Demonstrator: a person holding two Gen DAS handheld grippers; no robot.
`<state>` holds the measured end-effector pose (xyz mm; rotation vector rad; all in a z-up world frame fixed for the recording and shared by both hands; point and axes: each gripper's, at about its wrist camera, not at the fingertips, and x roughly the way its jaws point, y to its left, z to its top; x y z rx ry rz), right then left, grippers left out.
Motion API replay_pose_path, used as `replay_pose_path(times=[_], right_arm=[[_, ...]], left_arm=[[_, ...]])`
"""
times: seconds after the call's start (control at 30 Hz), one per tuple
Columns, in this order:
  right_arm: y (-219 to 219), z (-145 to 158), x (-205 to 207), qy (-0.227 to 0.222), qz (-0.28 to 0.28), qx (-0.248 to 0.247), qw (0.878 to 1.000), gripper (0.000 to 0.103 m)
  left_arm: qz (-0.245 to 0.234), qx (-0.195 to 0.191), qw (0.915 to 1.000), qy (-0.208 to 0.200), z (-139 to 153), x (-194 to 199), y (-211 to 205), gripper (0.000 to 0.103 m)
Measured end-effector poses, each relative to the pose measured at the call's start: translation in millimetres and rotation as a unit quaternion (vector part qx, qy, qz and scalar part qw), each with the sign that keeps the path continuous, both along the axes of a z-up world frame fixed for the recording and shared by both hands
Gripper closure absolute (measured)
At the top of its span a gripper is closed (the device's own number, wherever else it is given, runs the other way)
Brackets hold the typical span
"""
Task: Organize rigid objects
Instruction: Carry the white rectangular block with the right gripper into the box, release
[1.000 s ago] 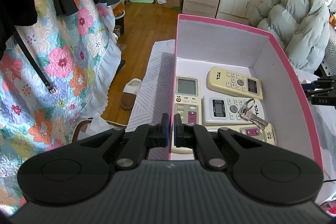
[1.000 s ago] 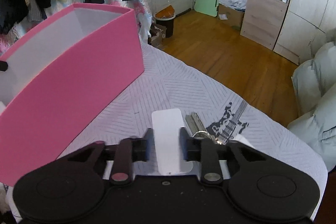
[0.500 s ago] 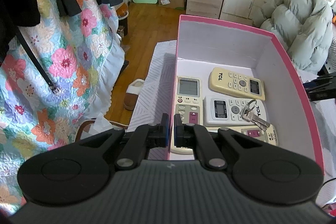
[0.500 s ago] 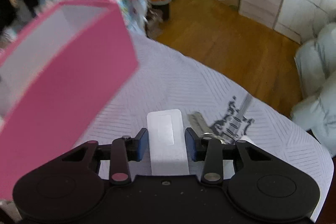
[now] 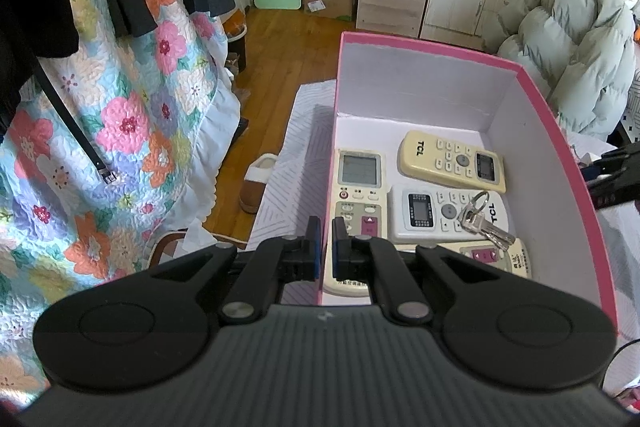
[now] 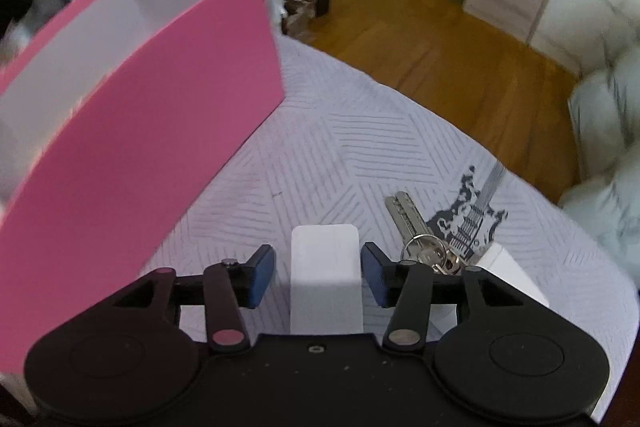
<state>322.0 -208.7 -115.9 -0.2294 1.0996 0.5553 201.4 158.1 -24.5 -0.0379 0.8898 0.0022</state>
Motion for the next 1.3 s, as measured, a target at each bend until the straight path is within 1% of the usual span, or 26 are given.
replay_pose_path(times=[0.03, 0.07, 0.1, 0.2, 0.3, 0.4, 0.53, 0.63, 0.73, 0.87, 0.97, 1.03, 1.07, 1.1, 1.13, 1.2, 1.27, 1.3], right_arm=[[2.5, 0.0, -4.1, -0.011, 0.009, -0.008, 1.0, 0.048], [1.4, 0.3, -5.6, -0.016, 0.004, -0.004, 1.0, 0.049], [-0.2, 0.6, -6.9, -0.019, -0.003, -0.001, 1.0, 0.06], [-7.9, 4.6, -12.2, -0.028, -0.027, 0.007, 0.999, 0.06], [-19.2, 18.6, -24.2, -0.044, -0.044, 0.046, 0.997, 0.06], [-28.5, 40.9, -42.9, -0.078, -0.058, 0.066, 0.993, 0.06], [-33.6, 70.4, -68.1, -0.12, -0.069, 0.088, 0.986, 0.06], [-30.7, 91.8, -83.4, -0.15, -0.064, 0.099, 0.982, 0.06], [-18.3, 109.7, -85.2, -0.172, -0.043, 0.117, 0.977, 0.06], [6.4, 133.4, -82.7, -0.172, -0.001, 0.166, 0.971, 0.06], [31.8, 142.7, -74.0, -0.143, 0.034, 0.212, 0.966, 0.06], [54.4, 137.1, -59.8, -0.099, 0.048, 0.241, 0.964, 0.06], [65.8, 132.4, -54.6, -0.074, 0.044, 0.254, 0.963, 0.06], [78.1, 124.5, -45.3, -0.041, 0.036, 0.267, 0.962, 0.06], [90.9, 113.1, -31.4, 0.003, 0.024, 0.278, 0.96, 0.06], [112.0, 88.0, -12.4, 0.065, 0.001, 0.276, 0.959, 0.06], [125.7, 64.4, -0.2, 0.108, -0.033, 0.266, 0.957, 0.06], [130.0, 54.9, 6.5, 0.128, -0.046, 0.27, 0.953, 0.06]], left_arm=[[-0.001, 0.0, 1.0, -0.002, 0.7, -0.5, -0.1, 0.099], [0.0, 0.0, 1.0, -0.003, 1.0, -0.6, 0.1, 0.099], [0.0, 0.0, 1.0, -0.004, 1.0, -0.5, 0.2, 0.099], [0.002, 0.0, 1.0, -0.001, -1.3, 1.2, 0.5, 0.099], [0.002, 0.002, 1.0, -0.001, -1.1, 1.6, -2.3, 0.099], [0.003, -0.003, 1.0, -0.001, -1.2, 1.6, -1.7, 0.099], [-0.005, 0.004, 1.0, -0.003, -0.6, 0.1, -2.8, 0.1], [-0.005, -0.002, 1.0, 0.0, -0.5, 0.9, -0.4, 0.1], [-0.002, -0.008, 1.0, 0.004, -2.8, 2.7, 1.6, 0.1], [-0.002, -0.009, 0.9999, 0.004, -3.4, 3.0, 1.3, 0.1], [-0.002, -0.014, 0.9999, 0.004, -4.6, 3.0, 1.3, 0.1], [-0.002, -0.016, 0.9999, 0.003, -5.1, 2.6, 0.9, 0.1], [-0.001, -0.017, 0.9999, 0.003, -5.2, 2.6, 1.4, 0.1], [-0.001, -0.019, 0.9998, 0.003, -5.0, 2.6, 2.0, 0.1], [0.0, -0.022, 0.9997, 0.004, -4.7, 2.7, 3.1, 0.1], [0.001, -0.028, 0.9996, 0.004, -4.8, 2.9, 4.5, 0.1], [0.0, -0.032, 0.9995, 0.004, -3.8, 3.9, 7.2, 0.1], [0.0, -0.033, 0.9994, 0.004, -3.9, 4.2, 7.6, 0.1]])
